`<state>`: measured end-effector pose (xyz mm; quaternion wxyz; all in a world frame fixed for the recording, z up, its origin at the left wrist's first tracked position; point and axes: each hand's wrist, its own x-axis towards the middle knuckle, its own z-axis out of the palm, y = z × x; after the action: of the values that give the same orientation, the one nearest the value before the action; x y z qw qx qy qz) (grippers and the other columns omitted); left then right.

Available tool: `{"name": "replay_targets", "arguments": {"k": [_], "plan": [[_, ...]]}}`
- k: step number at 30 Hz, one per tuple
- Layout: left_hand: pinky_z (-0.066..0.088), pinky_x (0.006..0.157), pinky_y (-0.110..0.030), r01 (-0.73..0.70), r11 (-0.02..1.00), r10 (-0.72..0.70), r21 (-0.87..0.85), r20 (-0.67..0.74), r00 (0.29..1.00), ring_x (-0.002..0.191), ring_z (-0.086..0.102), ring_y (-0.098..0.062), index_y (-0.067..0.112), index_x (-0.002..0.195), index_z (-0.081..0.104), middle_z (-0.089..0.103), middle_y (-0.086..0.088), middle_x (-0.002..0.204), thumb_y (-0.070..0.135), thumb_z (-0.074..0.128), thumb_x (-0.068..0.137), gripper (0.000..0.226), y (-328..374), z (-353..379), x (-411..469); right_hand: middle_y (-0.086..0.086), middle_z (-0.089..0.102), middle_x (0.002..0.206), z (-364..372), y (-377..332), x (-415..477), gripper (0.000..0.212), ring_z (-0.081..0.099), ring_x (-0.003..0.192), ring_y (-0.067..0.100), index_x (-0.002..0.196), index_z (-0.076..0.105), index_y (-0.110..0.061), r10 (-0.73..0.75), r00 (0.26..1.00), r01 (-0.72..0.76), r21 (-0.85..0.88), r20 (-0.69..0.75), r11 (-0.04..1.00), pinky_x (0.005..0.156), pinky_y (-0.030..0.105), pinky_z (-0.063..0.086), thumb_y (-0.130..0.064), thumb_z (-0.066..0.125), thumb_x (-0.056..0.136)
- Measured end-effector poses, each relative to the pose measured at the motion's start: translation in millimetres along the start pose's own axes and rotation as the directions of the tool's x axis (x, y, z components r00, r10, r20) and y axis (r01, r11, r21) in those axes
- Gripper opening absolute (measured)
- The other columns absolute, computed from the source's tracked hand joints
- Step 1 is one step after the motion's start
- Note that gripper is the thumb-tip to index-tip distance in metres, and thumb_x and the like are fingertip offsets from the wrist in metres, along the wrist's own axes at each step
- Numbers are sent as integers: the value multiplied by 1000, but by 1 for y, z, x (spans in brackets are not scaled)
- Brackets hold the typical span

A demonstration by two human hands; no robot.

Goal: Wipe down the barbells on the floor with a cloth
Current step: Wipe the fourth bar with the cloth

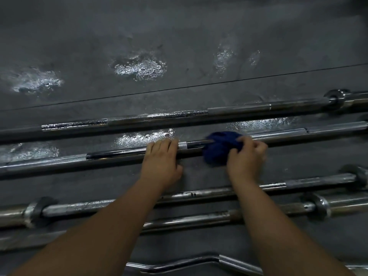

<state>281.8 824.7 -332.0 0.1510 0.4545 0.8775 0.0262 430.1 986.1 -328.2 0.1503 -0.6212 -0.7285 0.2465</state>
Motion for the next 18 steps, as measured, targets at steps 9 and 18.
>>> {"name": "replay_targets", "arguments": {"k": [9, 18], "plan": [[18, 118, -44, 81, 996, -80, -27, 28, 996, 130, 40, -27, 19, 146, 38, 48, -6, 138, 51, 47, 71, 82, 10, -3, 1, 0, 59, 93, 15, -43, -11, 35, 59, 76, 16, 119, 48, -21, 511, 704, -701, 598, 494, 388, 66, 34, 56, -20, 57, 86], [20, 116, -45, 74, 997, -74, -17, 5, 997, 127, 41, -27, 17, 140, 40, 50, -6, 135, 52, 47, 65, 83, 10, 1, -1, 5, 60, 67, 31, -57, -37, 6, 49, 47, 9, 93, 55, -10, 392, 595, -795, 442, 701, 416, 36, 18, 33, -6, 58, 91]]}}
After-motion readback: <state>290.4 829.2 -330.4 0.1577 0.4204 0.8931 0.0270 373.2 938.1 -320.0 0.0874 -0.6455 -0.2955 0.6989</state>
